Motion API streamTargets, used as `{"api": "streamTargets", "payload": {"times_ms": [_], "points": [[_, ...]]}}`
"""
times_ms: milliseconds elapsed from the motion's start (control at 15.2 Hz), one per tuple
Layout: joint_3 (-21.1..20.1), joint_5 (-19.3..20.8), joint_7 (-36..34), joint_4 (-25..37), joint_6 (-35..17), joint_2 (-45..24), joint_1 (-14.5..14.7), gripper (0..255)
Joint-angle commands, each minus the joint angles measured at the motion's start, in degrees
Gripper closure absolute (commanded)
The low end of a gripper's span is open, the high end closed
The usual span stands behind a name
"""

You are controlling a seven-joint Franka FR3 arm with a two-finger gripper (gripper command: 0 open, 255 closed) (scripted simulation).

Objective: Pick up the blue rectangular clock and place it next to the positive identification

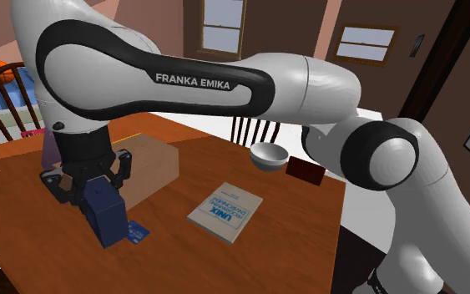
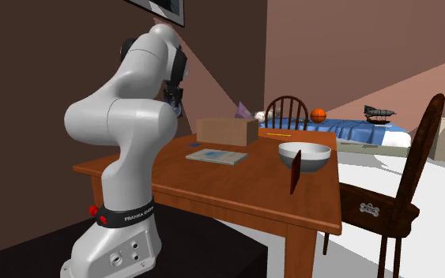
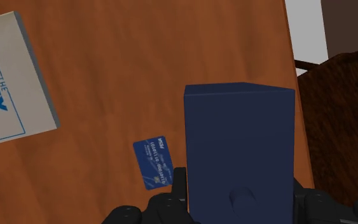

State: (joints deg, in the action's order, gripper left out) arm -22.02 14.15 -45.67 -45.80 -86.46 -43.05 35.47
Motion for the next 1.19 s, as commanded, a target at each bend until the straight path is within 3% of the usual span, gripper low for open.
{"api": "streamTargets", "payload": {"times_ms": [0,462,1122], "points": [[-0.17,-0.17,-0.30,-3.30,-2.34,0.94,-0.65,255],[-0.44,-0.52,-0.88,-12.40,-9.22,2.92,-2.44,255],[-0.33,-0.32,-1.50,-20.69,-17.08,3.14,-3.71,255]]}}
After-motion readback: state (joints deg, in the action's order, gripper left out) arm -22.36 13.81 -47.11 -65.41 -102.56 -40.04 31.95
